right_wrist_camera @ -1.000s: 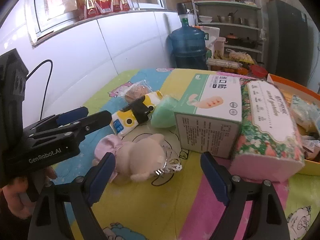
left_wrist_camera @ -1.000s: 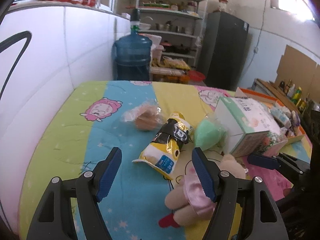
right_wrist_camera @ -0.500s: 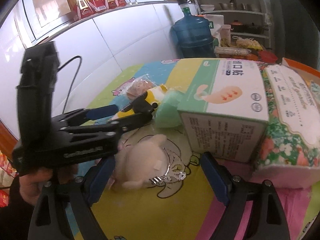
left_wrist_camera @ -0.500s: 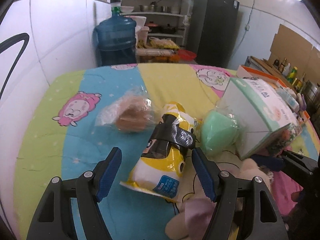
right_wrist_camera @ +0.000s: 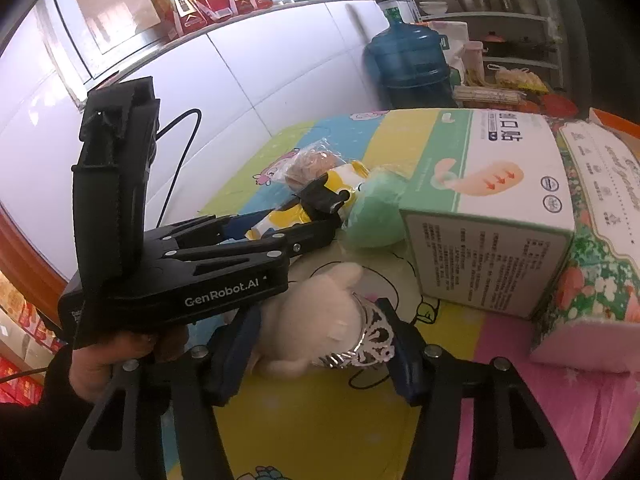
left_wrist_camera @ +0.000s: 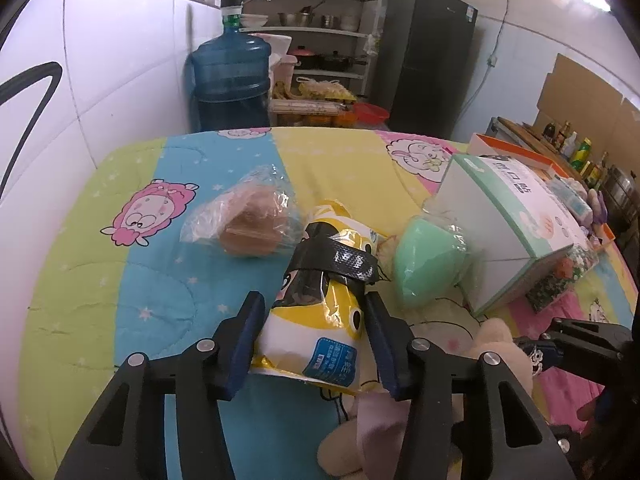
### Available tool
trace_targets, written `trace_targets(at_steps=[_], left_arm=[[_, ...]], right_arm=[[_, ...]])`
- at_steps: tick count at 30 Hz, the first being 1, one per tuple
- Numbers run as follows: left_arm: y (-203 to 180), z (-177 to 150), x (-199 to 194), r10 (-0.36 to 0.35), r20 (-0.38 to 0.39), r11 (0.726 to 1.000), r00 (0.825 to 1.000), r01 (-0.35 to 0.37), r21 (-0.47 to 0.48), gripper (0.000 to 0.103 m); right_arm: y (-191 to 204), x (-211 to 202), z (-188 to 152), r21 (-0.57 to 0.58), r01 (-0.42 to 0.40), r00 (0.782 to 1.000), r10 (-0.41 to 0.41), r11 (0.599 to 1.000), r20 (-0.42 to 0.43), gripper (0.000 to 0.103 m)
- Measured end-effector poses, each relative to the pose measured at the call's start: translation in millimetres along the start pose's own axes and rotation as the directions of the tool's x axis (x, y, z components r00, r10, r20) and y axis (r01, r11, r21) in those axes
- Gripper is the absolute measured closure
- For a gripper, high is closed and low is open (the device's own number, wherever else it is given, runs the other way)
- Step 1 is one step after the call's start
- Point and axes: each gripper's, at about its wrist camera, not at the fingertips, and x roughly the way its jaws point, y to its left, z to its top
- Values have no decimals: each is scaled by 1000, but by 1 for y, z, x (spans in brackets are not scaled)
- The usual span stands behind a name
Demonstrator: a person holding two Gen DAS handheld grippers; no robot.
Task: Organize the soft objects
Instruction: 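Lift both held items and carry them over the orange-rimmed box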
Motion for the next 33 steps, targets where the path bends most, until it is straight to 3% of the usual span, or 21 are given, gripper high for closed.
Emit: trace_targets(at_steps=[10,33], left_arm=[[0,-15,-22,-4,36,999,999,5,-38,51],[-6,-39,-85,45,151,996,988,-34,-77,53]], right_arm=[[1,-14,-7,4,-3,1000,3,1000,29,63],[31,-55,-14,-73,2,995,5,997,98,67]])
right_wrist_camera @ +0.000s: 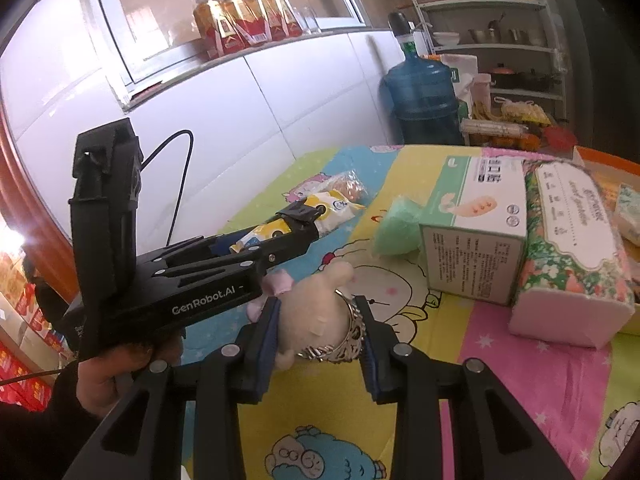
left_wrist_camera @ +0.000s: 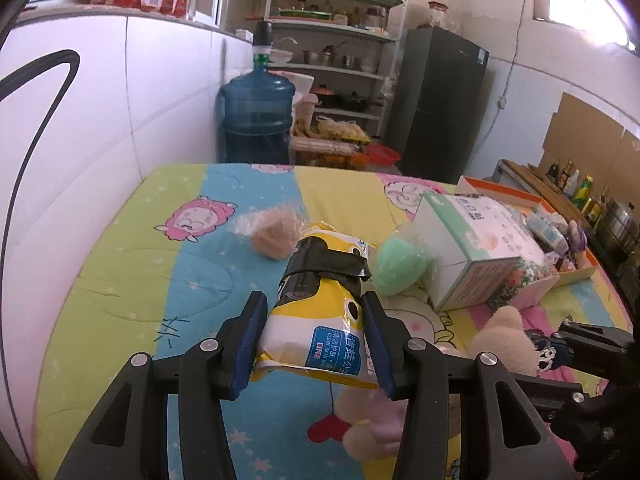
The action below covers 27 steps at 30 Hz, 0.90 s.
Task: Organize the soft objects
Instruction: 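Lift both held items and carry them over the orange-rimmed box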
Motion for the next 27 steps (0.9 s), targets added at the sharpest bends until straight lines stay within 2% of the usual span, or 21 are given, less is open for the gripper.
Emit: trace_targets(at_steps=[14,27], left_arm=[[-17,7,-36,2,70,1000,998,-4,19,53],[-52,17,-60,-33,116,997,993,25,74,53]], right_arm=[[-7,-39,-2,14,43,997,-44,999,69,67],[-19,-81,-1,40,86,983,-92,995,156,67]])
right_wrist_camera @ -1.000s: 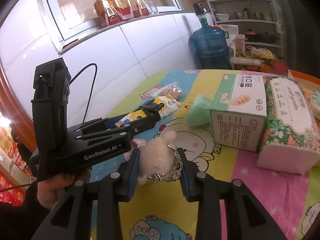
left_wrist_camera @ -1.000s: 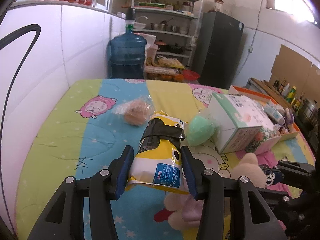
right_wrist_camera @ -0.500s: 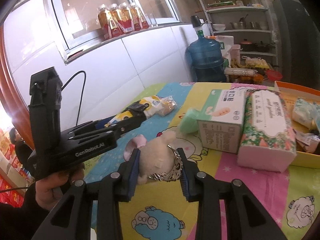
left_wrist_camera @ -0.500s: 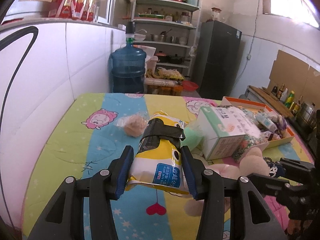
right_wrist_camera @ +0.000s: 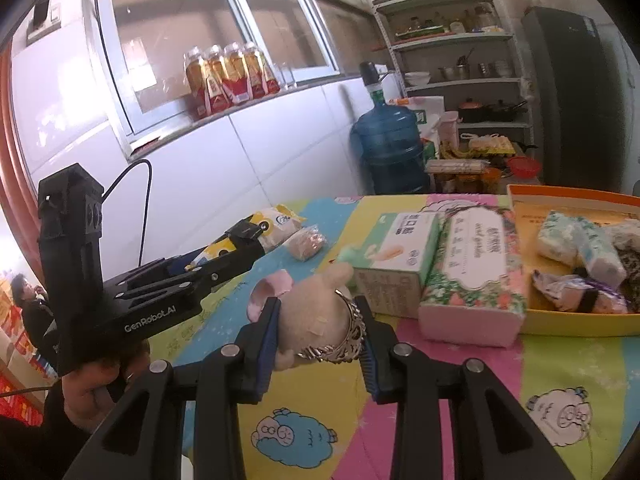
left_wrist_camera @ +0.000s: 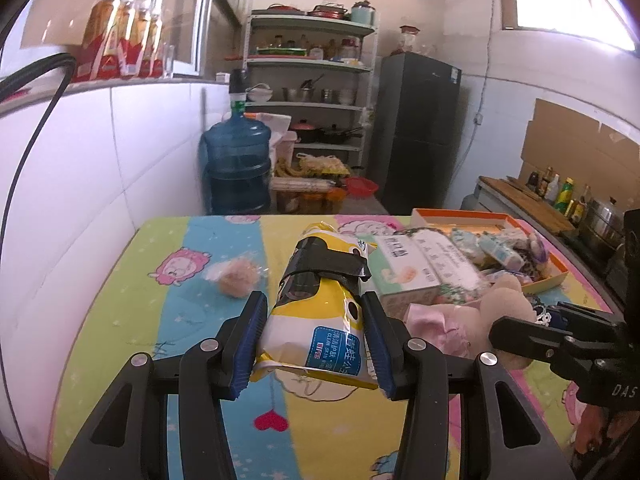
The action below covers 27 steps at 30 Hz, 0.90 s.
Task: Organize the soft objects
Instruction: 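Lift both held items and carry them over the orange-rimmed box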
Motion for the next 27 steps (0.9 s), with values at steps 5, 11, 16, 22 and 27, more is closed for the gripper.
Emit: trace_targets(at_steps=[5,11,16,22,27], left_arm=[[-18,7,0,-22,16,1000,1000,22,18,53],[-45,14,5,-61,32,998,998,60,27,53],[-70,21,16,-97,26,995,995,96,42,53],[-109,30,32,-142,13,986,990,140,86,53],[-141,34,45,-181,-2,976,984,179,121,53]], right_arm=[[-10,-17,0,17,18,999,-19,1000,34,67],[-34,-40,-1,54,63,995,-67,997,78,67],[-58,-60,-1,90,111,986,-121,990,116,67],[-94,-80,0,151,154,973,-176,976,149,67],[-119,-94,-2,197,181,963,-215,964,165,67]])
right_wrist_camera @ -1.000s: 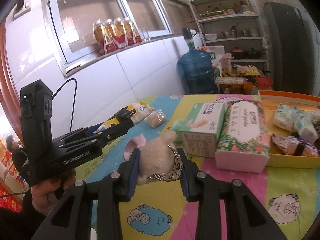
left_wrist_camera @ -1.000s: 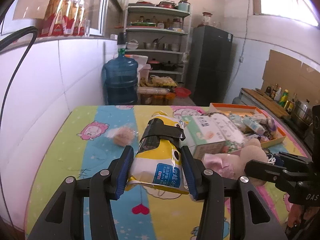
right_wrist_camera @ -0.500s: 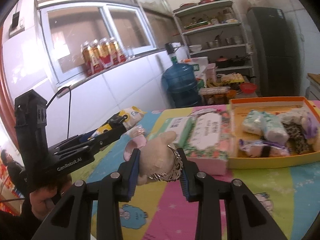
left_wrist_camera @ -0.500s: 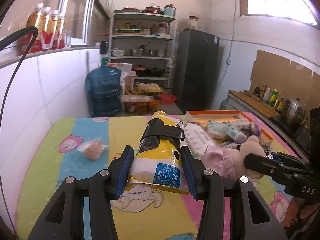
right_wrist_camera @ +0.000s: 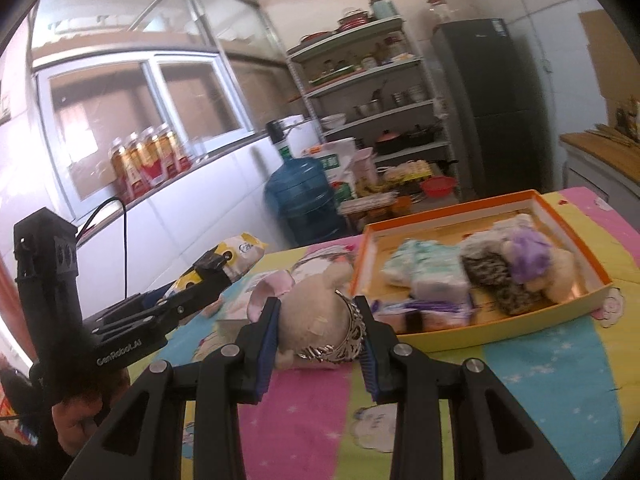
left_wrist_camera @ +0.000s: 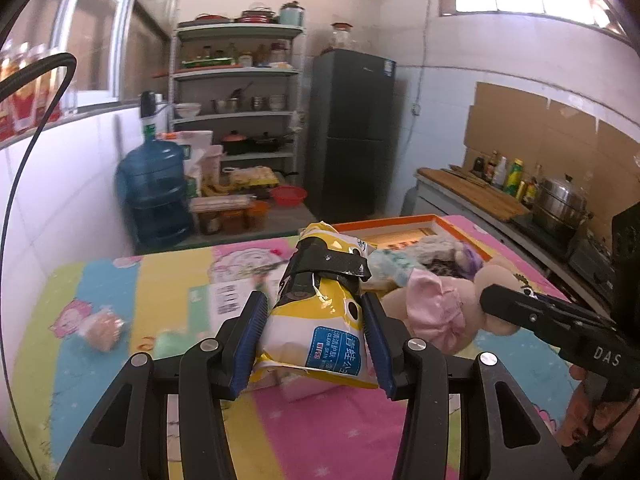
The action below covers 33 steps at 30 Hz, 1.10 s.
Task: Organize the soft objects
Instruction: 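Lift both held items and carry them over the orange-rimmed box, then lower the snack bag and pink plush toy into the box and open both tools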
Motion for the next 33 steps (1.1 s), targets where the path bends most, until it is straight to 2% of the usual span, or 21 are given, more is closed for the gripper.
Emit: trace_targets(at_steps=[17,33], left_arm=[[-75,22,64,-83,-45,994,996,86,66,53],[-113,28,122,-101,-99,990,990,110,91,53]], right_arm=[[-88,-19,23,100,102,992,-109,990,66,67],[-138,-4,24,149,155,986,-162,977,36,67]])
